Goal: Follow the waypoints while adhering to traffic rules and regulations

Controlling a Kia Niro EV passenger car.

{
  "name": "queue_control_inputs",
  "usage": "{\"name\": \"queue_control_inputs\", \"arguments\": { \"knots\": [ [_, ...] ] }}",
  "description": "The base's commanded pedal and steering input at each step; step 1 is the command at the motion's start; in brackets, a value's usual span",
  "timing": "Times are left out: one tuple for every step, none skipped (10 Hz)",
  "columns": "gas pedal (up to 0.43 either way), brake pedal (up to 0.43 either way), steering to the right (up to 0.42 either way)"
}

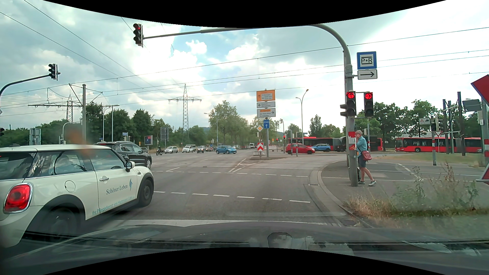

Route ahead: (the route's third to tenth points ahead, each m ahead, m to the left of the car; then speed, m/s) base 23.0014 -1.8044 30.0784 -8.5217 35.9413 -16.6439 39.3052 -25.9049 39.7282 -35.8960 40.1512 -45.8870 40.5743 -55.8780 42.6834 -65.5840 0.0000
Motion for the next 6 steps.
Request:
{"name": "queue_control_inputs", "arguments": {
  "knots": [
    [0.0, 0.28, 0.004],
    [0.0, 0.28, 0.004],
    [0.0, 0.28, 0.004],
    [0.0, 0.28, 0.004],
    [0.0, 0.28, 0.004],
    [0.0, 0.28, 0.004]
  ]
}}
